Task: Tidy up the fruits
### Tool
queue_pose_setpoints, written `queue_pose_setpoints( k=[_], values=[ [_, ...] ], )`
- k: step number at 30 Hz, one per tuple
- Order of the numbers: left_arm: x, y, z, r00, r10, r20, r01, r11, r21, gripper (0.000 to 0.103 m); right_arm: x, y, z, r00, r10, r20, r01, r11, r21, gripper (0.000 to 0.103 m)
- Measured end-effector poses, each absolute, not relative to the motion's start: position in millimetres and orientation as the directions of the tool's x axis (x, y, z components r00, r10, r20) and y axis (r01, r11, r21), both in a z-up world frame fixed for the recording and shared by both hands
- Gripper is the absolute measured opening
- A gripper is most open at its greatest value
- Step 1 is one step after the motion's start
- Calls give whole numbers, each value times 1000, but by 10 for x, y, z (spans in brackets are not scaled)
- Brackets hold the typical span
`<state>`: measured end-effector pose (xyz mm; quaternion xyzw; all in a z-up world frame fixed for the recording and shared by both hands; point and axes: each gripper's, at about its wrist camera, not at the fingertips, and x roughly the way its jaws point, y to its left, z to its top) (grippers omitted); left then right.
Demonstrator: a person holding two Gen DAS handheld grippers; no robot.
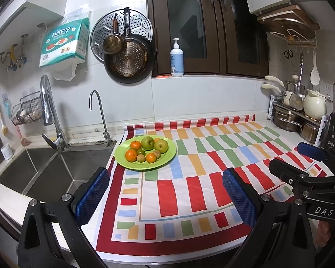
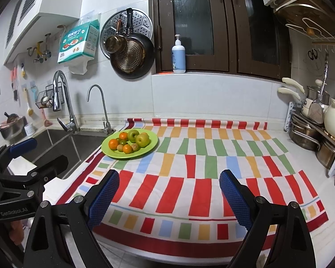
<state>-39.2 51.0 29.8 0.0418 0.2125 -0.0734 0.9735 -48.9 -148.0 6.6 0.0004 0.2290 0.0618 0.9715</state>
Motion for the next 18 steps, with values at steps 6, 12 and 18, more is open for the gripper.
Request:
queue_pose_setpoints(
  k=[6,12,18],
  values=[
    [-393,511,303,900,-125,-418,160,986,50,103,-495,-1492,75,888,120,-444,-118,992,31,92],
    [-370,513,334,901,-122,-417,158,986,54,103,-493,-1529,96,888,115,-445,-112,993,34,92],
    [-344,508,355,907,-118,-405,154,986,59,103,-474,-1527,91,887,113,-447,-110,993,34,92]
  ],
)
